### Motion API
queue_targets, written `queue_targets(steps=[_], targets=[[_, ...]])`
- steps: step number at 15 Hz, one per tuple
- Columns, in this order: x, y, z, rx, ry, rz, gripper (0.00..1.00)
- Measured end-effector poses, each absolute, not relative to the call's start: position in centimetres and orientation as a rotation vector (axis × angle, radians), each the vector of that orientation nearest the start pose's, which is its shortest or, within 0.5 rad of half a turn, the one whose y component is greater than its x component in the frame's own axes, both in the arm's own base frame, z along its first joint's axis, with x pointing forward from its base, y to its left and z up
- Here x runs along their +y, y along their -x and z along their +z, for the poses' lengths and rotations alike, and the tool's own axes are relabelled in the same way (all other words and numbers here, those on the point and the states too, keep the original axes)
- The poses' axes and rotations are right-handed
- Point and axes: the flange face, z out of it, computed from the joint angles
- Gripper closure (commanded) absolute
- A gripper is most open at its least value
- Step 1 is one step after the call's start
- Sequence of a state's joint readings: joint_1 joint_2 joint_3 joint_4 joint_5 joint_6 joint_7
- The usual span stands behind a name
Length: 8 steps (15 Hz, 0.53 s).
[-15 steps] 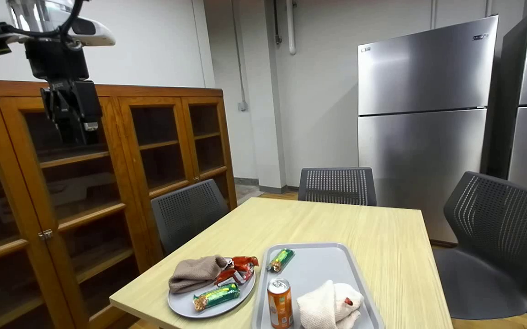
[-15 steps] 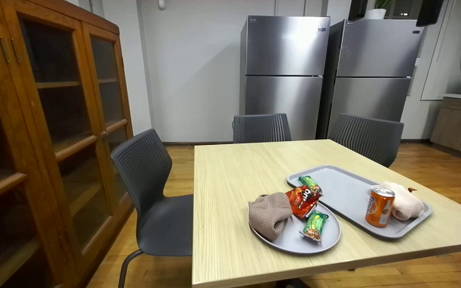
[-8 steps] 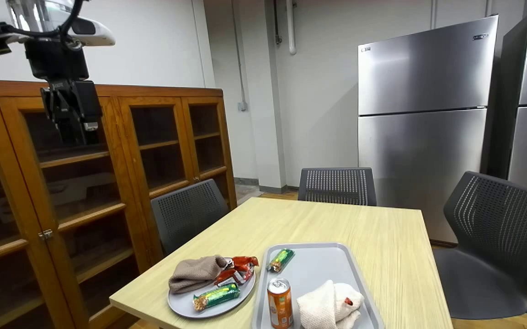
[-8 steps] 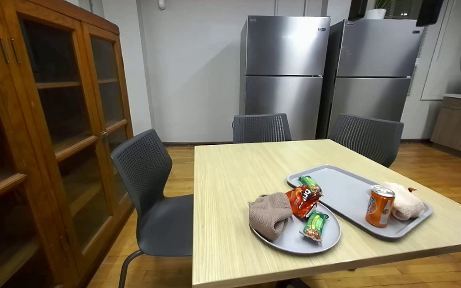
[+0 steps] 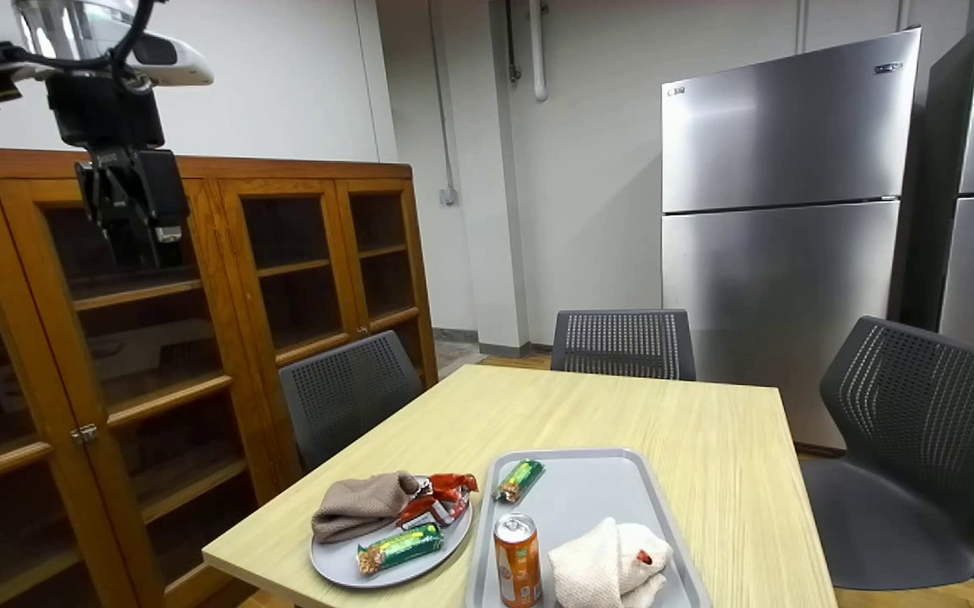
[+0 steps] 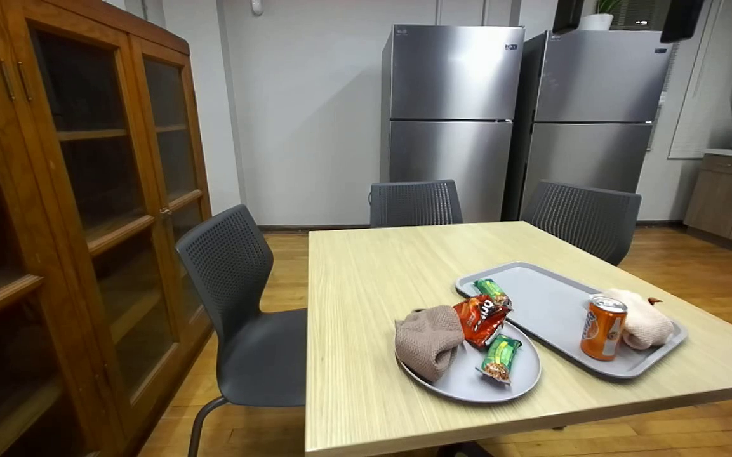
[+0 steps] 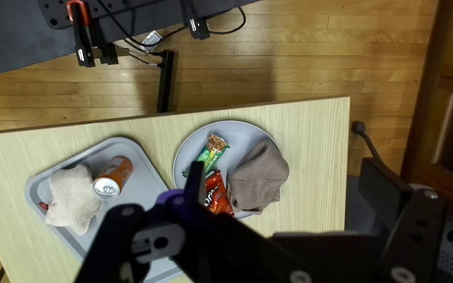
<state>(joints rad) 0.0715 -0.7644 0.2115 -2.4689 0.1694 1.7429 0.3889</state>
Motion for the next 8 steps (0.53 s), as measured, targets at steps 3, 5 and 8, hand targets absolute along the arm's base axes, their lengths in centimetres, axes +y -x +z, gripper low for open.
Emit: queue_targets(steps=[3,5,8], targets=[[11.6,-31.6,53.1,0.301,3.103,-0.027,0.00],[11.3,-32.8,52.4,0.311,3.104,-0.041,0.00],[10.8,-35.3,50.7,0.294,3.092,-0.067,0.00]])
